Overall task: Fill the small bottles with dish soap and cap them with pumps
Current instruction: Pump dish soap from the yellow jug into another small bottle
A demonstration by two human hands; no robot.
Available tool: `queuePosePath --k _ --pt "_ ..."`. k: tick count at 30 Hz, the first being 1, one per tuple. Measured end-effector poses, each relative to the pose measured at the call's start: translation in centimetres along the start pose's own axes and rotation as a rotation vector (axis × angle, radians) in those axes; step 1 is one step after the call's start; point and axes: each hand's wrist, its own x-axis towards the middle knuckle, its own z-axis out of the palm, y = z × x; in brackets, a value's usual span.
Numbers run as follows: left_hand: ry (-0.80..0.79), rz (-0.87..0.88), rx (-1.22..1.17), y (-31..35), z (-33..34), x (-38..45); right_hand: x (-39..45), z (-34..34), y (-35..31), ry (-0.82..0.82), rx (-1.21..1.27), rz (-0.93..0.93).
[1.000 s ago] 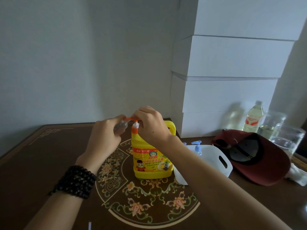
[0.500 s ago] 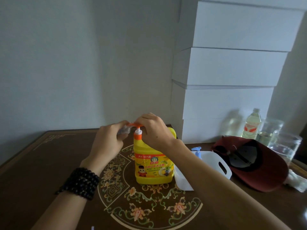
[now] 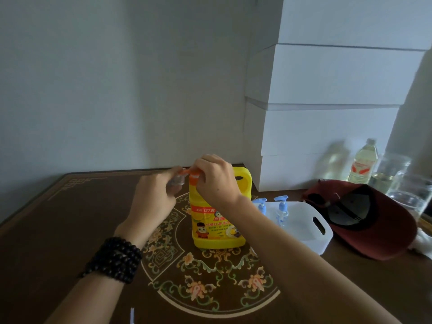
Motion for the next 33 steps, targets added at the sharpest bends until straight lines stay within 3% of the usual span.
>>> queuePosePath --k 10,23,33 --pt "-0.002 0.012 0.034 1.1 -1.8 1.5 1.6 -2.3 -0.7 -0.144 -0.066 -0.08" --pt "-0.033 0.014 -0.005 -0.2 -0.4 0.1 -0.3 0.0 -0.4 -0.002 0.018 -0.001" --pt "-0.013 -0.011 -0.002 0.7 -2.1 1.7 1.7 -2.2 -0.6 -0.126 -0.024 -0.061"
